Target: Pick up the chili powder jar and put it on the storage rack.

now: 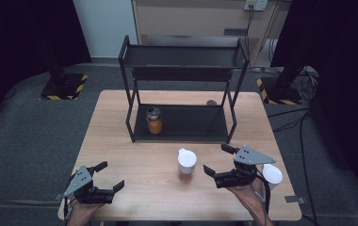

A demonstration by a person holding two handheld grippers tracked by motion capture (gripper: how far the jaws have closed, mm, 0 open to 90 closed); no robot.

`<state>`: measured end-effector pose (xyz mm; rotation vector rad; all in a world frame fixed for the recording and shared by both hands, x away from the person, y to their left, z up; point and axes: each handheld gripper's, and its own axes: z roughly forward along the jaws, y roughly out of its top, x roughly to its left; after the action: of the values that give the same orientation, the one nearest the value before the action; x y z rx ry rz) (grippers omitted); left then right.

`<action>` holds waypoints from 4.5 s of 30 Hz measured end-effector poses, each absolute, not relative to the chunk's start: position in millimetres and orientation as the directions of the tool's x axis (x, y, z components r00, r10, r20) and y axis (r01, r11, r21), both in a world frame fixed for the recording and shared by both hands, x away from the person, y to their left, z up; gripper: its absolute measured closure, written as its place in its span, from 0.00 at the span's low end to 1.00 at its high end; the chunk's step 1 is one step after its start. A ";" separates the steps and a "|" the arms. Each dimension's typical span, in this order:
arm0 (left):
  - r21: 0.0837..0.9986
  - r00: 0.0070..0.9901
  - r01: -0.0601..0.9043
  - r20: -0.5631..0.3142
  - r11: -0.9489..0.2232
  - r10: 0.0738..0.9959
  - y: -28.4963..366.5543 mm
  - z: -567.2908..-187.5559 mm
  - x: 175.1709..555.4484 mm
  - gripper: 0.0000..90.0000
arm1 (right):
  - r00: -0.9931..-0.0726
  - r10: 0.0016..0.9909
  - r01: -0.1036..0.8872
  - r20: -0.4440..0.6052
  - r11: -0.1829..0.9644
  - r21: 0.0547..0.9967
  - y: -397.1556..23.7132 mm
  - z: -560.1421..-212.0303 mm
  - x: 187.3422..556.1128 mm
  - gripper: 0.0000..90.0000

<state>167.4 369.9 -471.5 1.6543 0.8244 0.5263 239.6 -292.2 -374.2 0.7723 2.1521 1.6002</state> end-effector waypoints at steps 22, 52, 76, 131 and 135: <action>0.966 0.651 0.242 -0.088 -0.096 0.754 369.8 -471.0 167.1 0.00 | -0.829 0.554 0.258 0.073 0.262 0.930 -245.9 -397.9 270.9 0.06; 0.965 0.652 0.245 -0.090 -0.097 0.753 369.6 -470.5 167.1 0.00 | -0.818 0.571 0.291 0.073 0.301 0.908 -224.0 -426.6 281.9 0.32; 0.964 0.654 0.248 -0.094 -0.095 0.751 369.5 -470.7 167.7 0.00 | -0.806 0.592 0.273 0.031 0.325 0.905 -216.6 -405.2 292.2 0.33; 0.965 0.655 0.253 -0.117 -0.071 0.747 373.4 -473.6 168.9 0.00 | -0.673 0.740 0.286 0.023 0.232 0.930 -160.5 -385.2 411.8 0.34; 0.965 0.656 0.254 -0.117 -0.072 0.745 373.3 -473.7 169.2 0.00 | -0.662 0.749 0.302 0.030 0.229 0.925 -157.0 -392.5 417.5 0.34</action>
<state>169.2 373.3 -473.7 1.6377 0.8328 0.4949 417.5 -157.0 -392.5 0.9658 2.0851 1.4215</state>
